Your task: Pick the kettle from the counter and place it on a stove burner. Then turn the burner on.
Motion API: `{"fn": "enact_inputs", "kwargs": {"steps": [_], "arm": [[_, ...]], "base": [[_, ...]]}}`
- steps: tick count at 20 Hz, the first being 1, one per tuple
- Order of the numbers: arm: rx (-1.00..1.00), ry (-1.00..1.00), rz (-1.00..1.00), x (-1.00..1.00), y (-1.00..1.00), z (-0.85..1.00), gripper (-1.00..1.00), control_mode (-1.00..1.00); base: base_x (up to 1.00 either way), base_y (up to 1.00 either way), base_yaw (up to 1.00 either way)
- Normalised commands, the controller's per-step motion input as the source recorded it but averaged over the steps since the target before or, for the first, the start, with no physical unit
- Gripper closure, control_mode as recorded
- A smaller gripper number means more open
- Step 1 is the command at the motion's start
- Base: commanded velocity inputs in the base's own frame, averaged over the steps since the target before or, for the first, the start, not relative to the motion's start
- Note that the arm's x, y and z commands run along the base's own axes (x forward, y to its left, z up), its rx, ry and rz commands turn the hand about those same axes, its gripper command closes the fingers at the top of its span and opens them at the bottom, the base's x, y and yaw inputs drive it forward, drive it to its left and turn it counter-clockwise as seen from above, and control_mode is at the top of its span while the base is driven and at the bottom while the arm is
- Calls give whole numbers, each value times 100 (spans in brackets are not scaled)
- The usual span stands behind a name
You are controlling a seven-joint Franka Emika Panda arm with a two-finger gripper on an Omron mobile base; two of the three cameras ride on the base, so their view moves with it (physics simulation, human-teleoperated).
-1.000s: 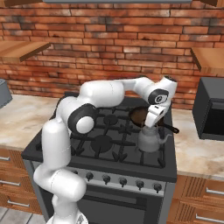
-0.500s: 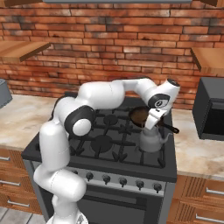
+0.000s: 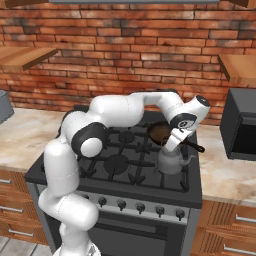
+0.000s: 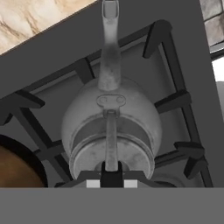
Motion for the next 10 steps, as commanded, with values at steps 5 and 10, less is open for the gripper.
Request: {"fn": "enact_inputs", "kwargs": {"steps": [5, 10], "arm": [[0, 0, 0, 0, 1, 0, 100, -100], [1, 0, 0, 0, 8, -1, 100, -100]], "base": [[0, 0, 0], [0, 0, 0]]}}
